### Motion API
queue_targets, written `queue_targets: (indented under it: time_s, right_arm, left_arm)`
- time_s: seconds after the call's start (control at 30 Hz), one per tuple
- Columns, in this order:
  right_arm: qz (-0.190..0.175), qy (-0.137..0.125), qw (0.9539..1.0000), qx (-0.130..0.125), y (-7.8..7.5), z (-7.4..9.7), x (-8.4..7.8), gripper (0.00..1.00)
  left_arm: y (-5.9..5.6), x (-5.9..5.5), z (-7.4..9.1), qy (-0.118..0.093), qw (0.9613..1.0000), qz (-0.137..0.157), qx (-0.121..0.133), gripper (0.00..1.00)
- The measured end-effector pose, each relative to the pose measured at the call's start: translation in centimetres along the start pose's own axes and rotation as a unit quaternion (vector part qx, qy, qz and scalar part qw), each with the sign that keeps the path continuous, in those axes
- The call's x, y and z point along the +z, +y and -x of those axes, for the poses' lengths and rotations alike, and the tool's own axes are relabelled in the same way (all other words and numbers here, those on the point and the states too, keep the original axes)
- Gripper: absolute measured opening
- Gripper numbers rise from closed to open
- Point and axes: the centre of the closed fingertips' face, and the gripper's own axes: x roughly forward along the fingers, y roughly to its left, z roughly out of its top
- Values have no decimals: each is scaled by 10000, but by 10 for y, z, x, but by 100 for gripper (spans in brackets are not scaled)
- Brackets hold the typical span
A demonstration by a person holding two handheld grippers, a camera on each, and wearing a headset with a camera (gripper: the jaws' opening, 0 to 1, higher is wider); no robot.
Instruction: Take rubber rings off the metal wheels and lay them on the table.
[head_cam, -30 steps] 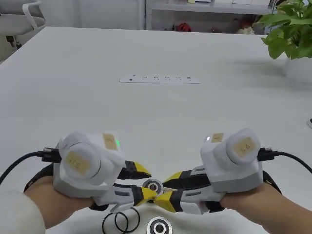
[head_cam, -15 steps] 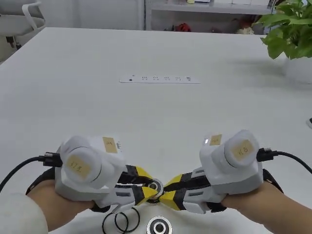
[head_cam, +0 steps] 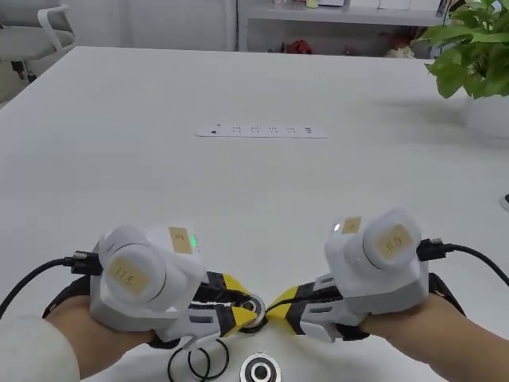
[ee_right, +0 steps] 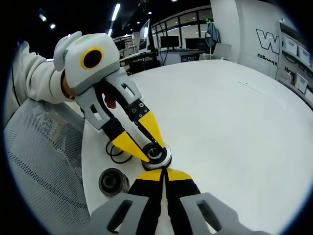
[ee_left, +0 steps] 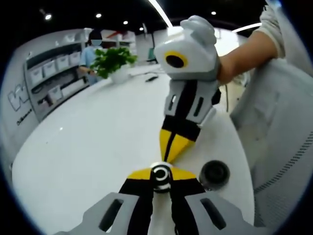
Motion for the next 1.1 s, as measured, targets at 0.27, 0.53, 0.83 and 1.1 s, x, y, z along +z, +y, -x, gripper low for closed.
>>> queue_targets:
  time_s: [0.27, 0.53, 0.83, 1.1]
  right_arm:
    - [-658, -157, 9977, 3, -4, 4, 3, 0]
    - [-1142, -319, 9929, 91, -4, 5, 7, 0]
    - [-1305, -360, 9907, 124, 0, 5, 11, 0]
    - [-1269, -349, 9912, 127, 2, 4, 13, 0]
  left_arm:
    - [1, -2, 1, -85, 9999, 139, 34, 15]
    - [1, -5, 1, -84, 9996, 278, 22, 14]
    - [1, -4, 2, -121, 9995, 286, 37, 14]
    - [1, -4, 2, -162, 9994, 302, 55, 14]
